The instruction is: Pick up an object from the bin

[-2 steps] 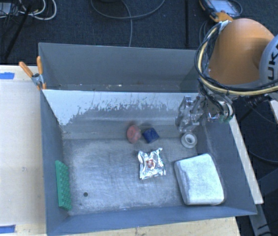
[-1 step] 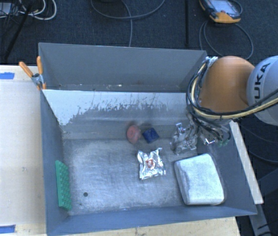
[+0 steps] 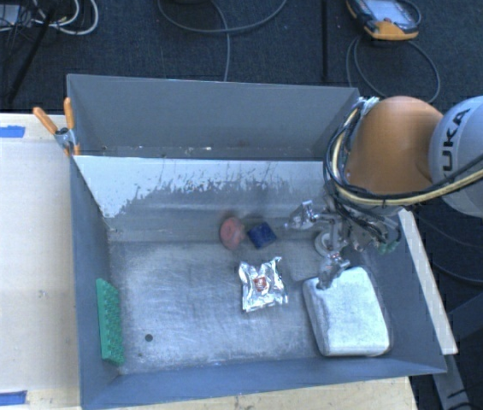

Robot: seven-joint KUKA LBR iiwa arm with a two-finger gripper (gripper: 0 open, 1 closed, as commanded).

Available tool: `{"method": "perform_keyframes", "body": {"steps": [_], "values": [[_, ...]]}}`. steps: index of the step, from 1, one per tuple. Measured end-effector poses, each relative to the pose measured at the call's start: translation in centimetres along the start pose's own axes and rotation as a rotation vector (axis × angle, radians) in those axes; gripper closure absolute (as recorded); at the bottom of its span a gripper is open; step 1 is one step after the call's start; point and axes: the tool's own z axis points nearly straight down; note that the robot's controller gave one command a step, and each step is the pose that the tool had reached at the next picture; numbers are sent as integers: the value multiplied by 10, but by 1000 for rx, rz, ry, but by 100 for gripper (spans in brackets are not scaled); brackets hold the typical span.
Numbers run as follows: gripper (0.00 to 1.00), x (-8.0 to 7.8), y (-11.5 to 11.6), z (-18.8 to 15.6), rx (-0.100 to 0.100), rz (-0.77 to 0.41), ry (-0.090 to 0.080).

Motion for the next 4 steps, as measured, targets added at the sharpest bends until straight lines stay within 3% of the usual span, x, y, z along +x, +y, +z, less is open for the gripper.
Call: {"method": "perform_keyframes", "body": {"steps": [1,2,3,4], "values": [[0,-16,19,46,6,123,-5],[0,-26,38,53,10,192,-8],[0,-21,50,53,19,83,-39],[0,-39,65,52,13,224,-7]]}}
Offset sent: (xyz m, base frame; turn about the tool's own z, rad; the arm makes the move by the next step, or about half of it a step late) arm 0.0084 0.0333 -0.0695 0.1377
